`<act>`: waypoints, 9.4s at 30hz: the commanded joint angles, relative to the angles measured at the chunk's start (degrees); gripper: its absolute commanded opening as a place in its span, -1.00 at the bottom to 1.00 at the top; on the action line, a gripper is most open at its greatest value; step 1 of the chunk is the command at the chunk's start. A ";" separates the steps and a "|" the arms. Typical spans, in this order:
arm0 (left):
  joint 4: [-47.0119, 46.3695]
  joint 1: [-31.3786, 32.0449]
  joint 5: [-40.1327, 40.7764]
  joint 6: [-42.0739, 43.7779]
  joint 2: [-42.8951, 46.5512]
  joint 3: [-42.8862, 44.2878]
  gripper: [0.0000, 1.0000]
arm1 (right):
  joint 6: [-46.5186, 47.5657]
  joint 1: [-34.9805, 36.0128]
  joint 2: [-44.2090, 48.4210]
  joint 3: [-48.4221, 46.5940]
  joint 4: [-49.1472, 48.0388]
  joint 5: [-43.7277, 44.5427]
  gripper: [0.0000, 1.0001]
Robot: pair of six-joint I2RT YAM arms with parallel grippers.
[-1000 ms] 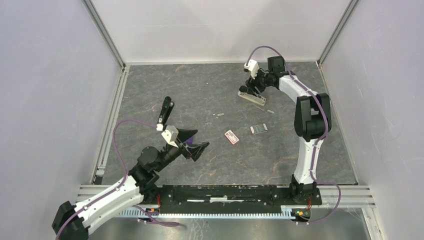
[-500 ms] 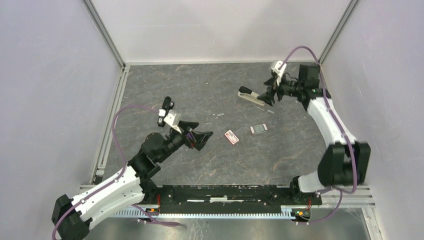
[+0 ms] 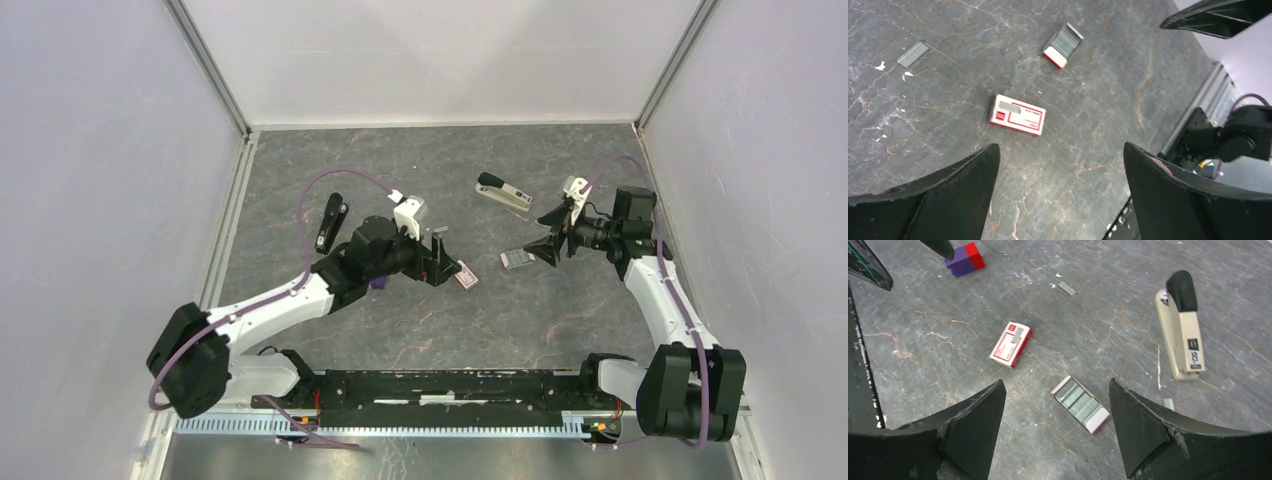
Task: Unload the staples from the stapler
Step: Place the stapler at the center of the board, then pick up the staple from the center of the board.
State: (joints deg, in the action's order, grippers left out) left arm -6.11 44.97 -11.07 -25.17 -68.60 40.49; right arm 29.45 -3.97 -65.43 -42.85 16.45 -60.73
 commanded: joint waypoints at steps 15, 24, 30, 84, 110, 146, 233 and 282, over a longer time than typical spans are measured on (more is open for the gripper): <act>22.58 -13.20 -11.02 28.34 -34.44 38.31 0.88 | -2.16 -3.86 0.46 -0.48 -2.94 -5.35 0.62; 36.18 -13.21 -9.08 45.49 -45.79 51.31 1.00 | -0.56 -4.32 -0.20 -0.92 -1.55 -4.94 0.63; 40.72 -13.24 -9.59 49.04 -51.97 57.91 0.99 | -0.10 -4.73 -0.73 -0.92 -1.33 -4.61 0.63; 47.50 -7.27 3.24 54.37 -63.73 68.15 0.01 | 1.21 -4.95 -2.82 -1.53 -0.16 -4.97 0.63; 49.39 -7.98 3.77 55.83 -63.86 66.89 -0.21 | 1.30 -5.44 -2.14 -1.53 0.09 -5.80 0.63; 15.09 -10.08 -14.40 20.85 -31.54 35.62 -0.66 | -7.46 -3.72 0.89 4.02 -10.25 -11.24 0.63; -83.02 10.31 10.96 -30.90 -27.99 -6.83 -0.63 | -94.65 11.89 -4.46 24.02 -95.90 -3.34 -0.68; -24.76 0.39 -2.72 -16.02 -36.07 17.42 0.91 | -16.30 3.08 6.65 8.62 -9.38 24.55 -0.81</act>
State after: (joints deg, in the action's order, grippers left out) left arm -32.27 45.47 -10.79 -39.22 -98.91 50.89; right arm 11.22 1.39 -58.76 -34.72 6.79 -36.25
